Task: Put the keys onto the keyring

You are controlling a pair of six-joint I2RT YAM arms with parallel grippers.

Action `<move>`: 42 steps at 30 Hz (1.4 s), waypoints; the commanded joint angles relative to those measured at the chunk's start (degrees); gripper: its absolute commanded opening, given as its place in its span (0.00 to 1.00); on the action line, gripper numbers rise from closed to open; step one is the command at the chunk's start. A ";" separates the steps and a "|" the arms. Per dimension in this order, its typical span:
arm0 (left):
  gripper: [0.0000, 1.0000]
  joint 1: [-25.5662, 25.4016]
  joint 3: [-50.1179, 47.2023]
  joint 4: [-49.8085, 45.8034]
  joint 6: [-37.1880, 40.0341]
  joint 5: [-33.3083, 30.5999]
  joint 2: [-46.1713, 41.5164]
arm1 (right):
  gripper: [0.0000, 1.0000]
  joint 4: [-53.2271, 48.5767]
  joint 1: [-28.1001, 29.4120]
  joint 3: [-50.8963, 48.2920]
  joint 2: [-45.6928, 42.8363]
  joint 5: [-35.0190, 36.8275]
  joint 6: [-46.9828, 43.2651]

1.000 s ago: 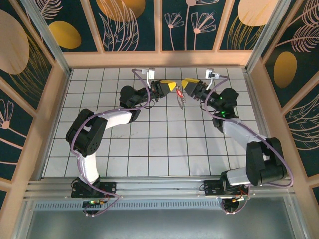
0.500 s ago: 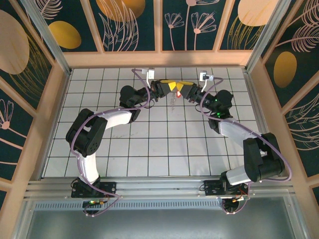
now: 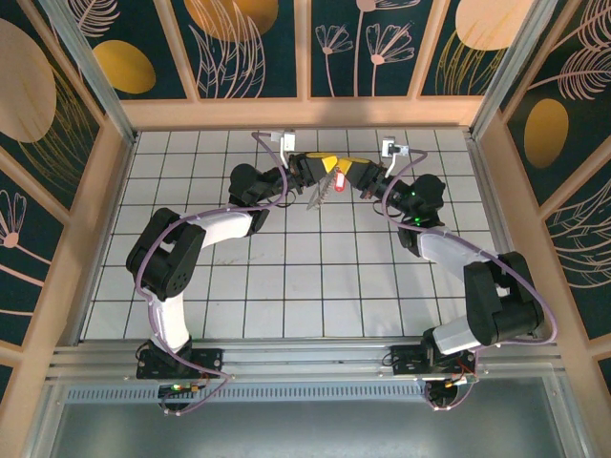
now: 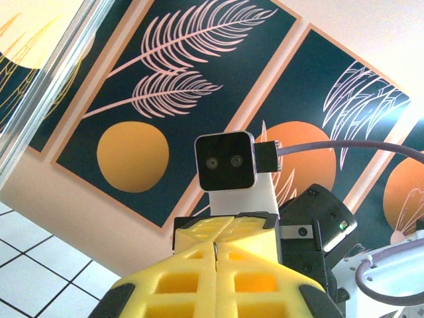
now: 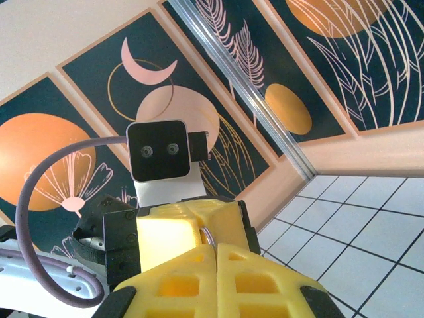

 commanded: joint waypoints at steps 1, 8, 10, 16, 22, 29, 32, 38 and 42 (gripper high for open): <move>0.00 -0.52 2.06 3.09 -0.14 0.18 -0.35 | 0.00 2.25 -0.12 0.83 0.78 -1.32 0.11; 0.24 0.40 2.51 -4.44 5.21 -1.32 -2.79 | 0.00 -0.88 -2.70 2.53 1.04 -3.46 -0.98; 0.29 1.34 2.90 -6.32 6.23 -0.95 -3.53 | 0.00 -2.83 -3.50 3.29 1.05 -4.44 -1.89; 0.37 4.03 4.95 -13.81 10.66 1.22 -4.98 | 0.00 -9.18 -5.45 6.17 1.83 -7.59 -5.49; 0.40 6.03 9.41 -26.36 18.27 5.92 -4.80 | 0.00 -15.91 -7.12 10.77 4.52 -12.83 -9.67; 0.42 7.38 17.18 -43.54 28.95 12.26 -2.21 | 0.00 -24.06 -8.04 17.13 8.89 -19.30 -14.80; 0.42 7.62 19.92 -48.84 32.22 14.30 -0.77 | 0.00 -25.66 -8.00 18.72 10.28 -20.79 -15.48; 0.42 7.92 22.37 -53.03 34.64 16.53 1.87 | 0.00 -25.82 -7.57 19.17 11.02 -21.95 -15.57; 0.42 7.93 23.67 -54.21 35.02 18.14 3.46 | 0.00 -25.72 -6.94 18.81 10.75 -22.39 -15.79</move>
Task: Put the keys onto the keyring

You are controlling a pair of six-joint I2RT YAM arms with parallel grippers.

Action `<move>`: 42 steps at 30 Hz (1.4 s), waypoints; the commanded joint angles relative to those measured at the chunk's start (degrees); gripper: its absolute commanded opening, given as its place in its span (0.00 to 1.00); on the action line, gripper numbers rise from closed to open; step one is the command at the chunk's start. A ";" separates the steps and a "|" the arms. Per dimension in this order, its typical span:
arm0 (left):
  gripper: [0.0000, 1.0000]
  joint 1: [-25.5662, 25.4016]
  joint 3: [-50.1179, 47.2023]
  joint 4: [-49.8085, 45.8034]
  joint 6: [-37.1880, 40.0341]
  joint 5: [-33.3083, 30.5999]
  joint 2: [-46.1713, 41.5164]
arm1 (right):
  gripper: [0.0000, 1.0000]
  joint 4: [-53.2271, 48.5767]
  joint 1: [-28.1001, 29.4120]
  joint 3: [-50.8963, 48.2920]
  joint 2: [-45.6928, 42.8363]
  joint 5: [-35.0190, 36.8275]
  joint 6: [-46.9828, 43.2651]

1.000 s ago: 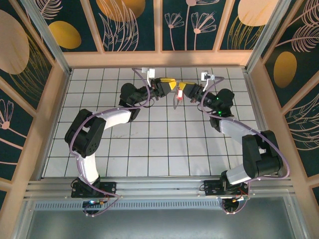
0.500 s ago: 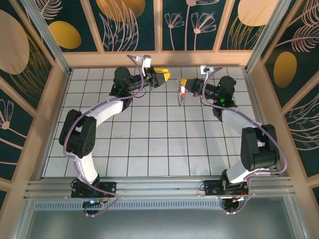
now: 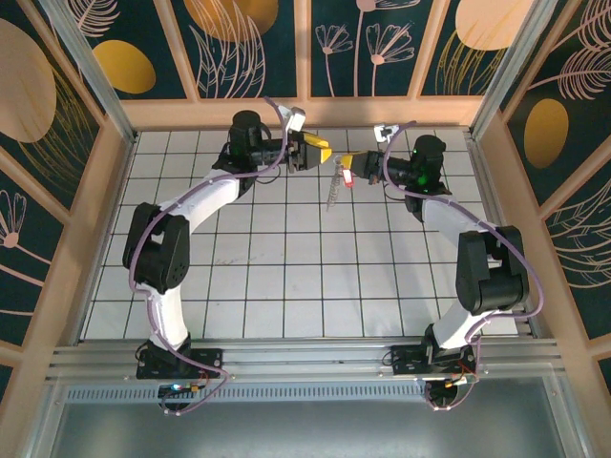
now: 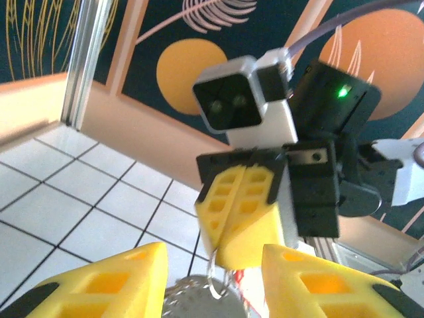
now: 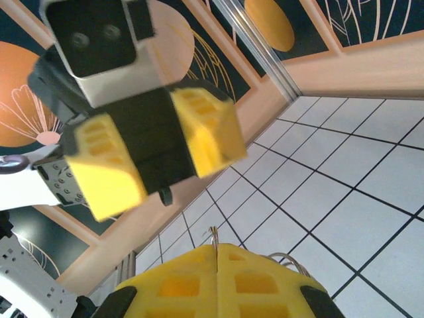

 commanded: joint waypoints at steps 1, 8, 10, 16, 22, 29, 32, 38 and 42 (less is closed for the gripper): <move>0.42 0.58 2.56 -3.02 2.35 3.28 1.60 | 0.00 1.10 0.68 1.68 -0.12 -2.39 -1.69; 0.41 0.57 3.28 -1.79 0.69 5.56 2.94 | 0.00 1.13 1.49 1.82 -0.38 -2.15 -1.82; 0.40 0.56 2.93 -0.41 -0.53 6.16 3.02 | 0.00 1.13 1.76 1.84 -0.25 -2.04 -1.83; 0.39 0.58 1.67 3.42 -3.29 7.38 3.09 | 0.00 1.31 2.10 1.94 -0.21 -1.77 -1.82; 0.34 0.36 1.16 5.43 -4.84 8.74 3.56 | 0.00 1.40 2.18 2.11 0.00 -1.43 -1.82; 0.32 0.14 0.90 5.43 -4.84 9.11 4.01 | 0.00 1.50 2.22 2.13 0.29 -1.25 -1.73; 0.32 0.14 0.95 5.44 -4.84 9.11 4.27 | 0.00 1.51 2.17 2.17 0.31 -1.25 -1.69; 0.30 -0.01 1.01 5.68 -5.02 9.33 4.59 | 0.00 1.66 2.18 2.29 0.33 -1.05 -1.56; 0.24 -0.29 1.23 5.76 -5.10 10.05 4.66 | 0.00 1.88 2.23 2.36 0.60 -0.90 -1.30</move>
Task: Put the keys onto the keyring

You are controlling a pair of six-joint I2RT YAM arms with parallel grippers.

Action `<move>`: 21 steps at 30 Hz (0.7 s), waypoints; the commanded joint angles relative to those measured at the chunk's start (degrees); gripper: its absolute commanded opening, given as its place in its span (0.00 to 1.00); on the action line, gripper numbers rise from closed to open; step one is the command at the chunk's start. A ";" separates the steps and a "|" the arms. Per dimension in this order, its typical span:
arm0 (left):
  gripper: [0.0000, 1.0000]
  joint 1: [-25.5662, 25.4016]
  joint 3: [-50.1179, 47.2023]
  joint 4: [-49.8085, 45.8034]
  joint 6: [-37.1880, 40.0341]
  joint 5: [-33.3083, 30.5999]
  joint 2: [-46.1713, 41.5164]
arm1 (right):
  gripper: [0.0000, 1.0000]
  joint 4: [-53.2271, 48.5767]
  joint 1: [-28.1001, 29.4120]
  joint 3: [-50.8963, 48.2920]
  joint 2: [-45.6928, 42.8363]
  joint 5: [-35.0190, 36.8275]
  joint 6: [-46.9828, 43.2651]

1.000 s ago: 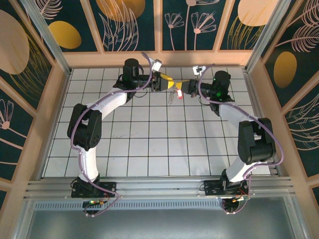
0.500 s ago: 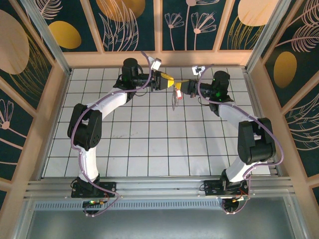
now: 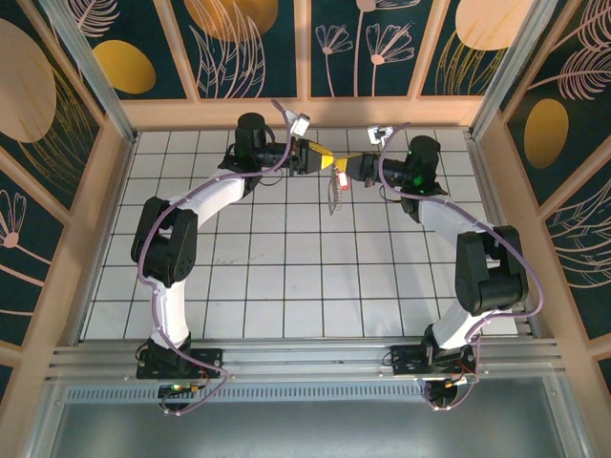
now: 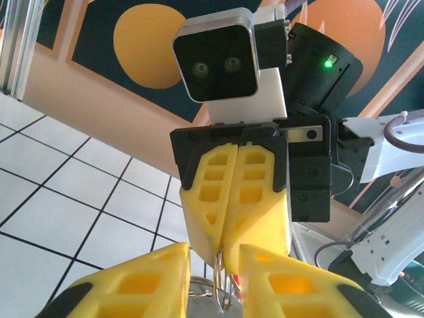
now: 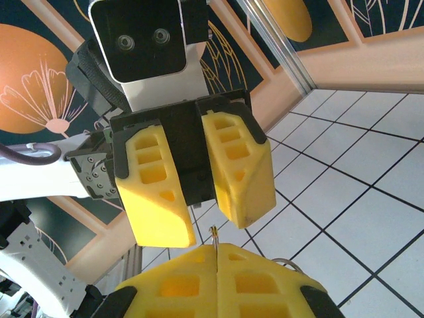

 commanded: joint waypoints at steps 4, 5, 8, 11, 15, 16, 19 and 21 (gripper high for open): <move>0.20 -0.49 -0.35 2.18 -0.25 2.17 0.95 | 0.00 1.90 0.59 2.54 0.79 -0.20 -0.34; 0.20 -0.57 -0.35 2.26 -0.17 2.24 1.01 | 0.00 1.91 0.67 2.52 0.79 -0.17 -0.33; 0.18 -0.67 -0.29 2.28 -0.17 2.61 1.09 | 0.00 1.87 0.70 2.55 0.88 -0.19 -0.33; 0.16 -0.85 -0.26 2.41 -0.14 2.83 1.05 | 0.00 1.89 0.68 2.52 0.92 -0.11 -0.33; 0.18 -1.02 -0.31 2.13 -0.07 3.13 1.19 | 0.00 1.88 0.76 2.52 0.84 -0.04 -0.33; 0.19 -1.02 -0.31 2.09 -0.03 3.18 1.19 | 0.00 1.84 0.77 2.59 0.80 -0.02 -0.40; 0.18 -1.07 -0.40 2.08 0.00 3.13 1.29 | 0.00 1.69 0.72 2.53 0.79 0.15 -0.59; 0.15 -1.02 -0.39 2.08 -0.02 3.22 1.24 | 0.00 1.59 0.72 2.52 0.83 0.21 -0.60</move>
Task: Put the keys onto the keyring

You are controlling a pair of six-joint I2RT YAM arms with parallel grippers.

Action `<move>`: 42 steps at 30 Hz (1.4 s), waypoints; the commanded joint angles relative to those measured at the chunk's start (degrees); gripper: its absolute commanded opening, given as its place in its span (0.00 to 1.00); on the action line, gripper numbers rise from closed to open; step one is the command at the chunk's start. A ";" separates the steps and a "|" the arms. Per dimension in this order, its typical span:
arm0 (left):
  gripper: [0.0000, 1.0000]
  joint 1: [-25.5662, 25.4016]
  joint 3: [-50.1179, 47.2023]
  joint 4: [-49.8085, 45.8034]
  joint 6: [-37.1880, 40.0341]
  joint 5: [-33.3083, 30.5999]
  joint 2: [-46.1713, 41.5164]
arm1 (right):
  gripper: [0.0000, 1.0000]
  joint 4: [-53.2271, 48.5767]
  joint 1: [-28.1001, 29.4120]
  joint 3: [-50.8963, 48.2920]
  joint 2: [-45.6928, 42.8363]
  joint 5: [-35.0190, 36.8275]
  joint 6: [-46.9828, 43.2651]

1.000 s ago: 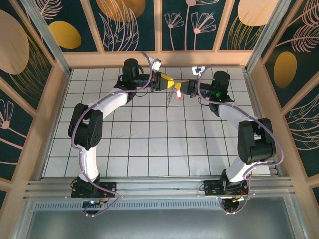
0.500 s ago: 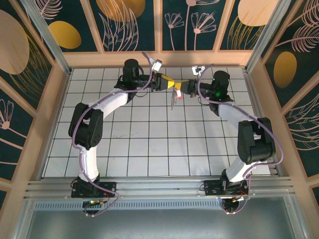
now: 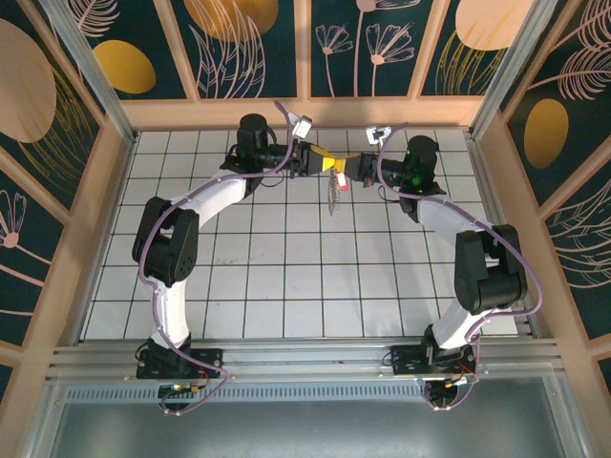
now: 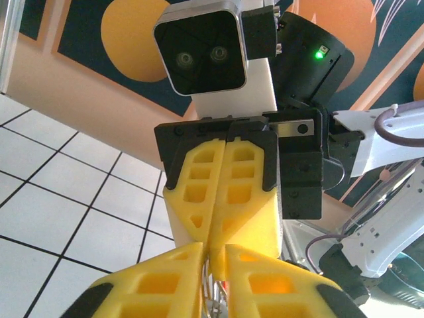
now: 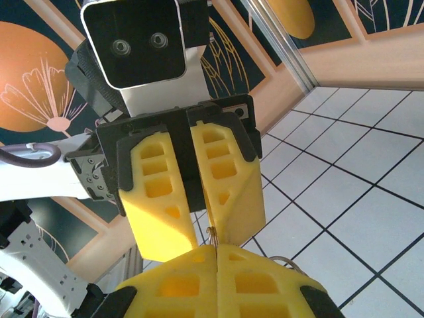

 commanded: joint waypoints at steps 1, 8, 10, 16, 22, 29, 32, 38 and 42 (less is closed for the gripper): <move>0.13 -0.39 -0.40 2.18 0.21 1.78 0.74 | 0.00 1.51 0.30 2.30 0.32 0.26 -0.68; 0.00 -0.57 -0.55 2.46 0.21 1.97 0.55 | 0.00 1.82 0.30 2.22 0.38 0.20 -0.33; 0.00 -0.56 -1.02 2.89 0.08 1.79 0.20 | 0.00 1.46 0.31 2.17 0.13 0.08 -0.38; 0.00 -0.66 -4.51 10.57 -4.41 -0.35 -2.45 | 0.29 1.21 -0.28 0.26 -1.70 0.35 -0.86; 0.00 -0.81 -7.44 16.94 -7.69 -2.16 -5.24 | 0.31 1.17 -0.65 -3.42 -5.00 0.00 -1.62; 0.00 -1.44 -8.45 18.15 -7.89 -2.85 -7.47 | 0.35 2.76 -0.57 -7.52 -9.19 0.24 -1.43; 0.00 -1.79 -8.45 18.56 -8.18 -2.97 -7.98 | 0.40 3.18 -0.13 -8.87 -10.35 0.57 -1.56; 0.00 -2.23 -8.27 19.48 -8.75 -3.14 -8.47 | 0.40 4.07 0.51 -9.87 -10.82 1.14 -1.48; 0.00 -2.23 -8.36 19.57 -8.76 -3.14 -8.63 | 0.40 5.20 0.71 -10.12 -11.05 0.81 -0.95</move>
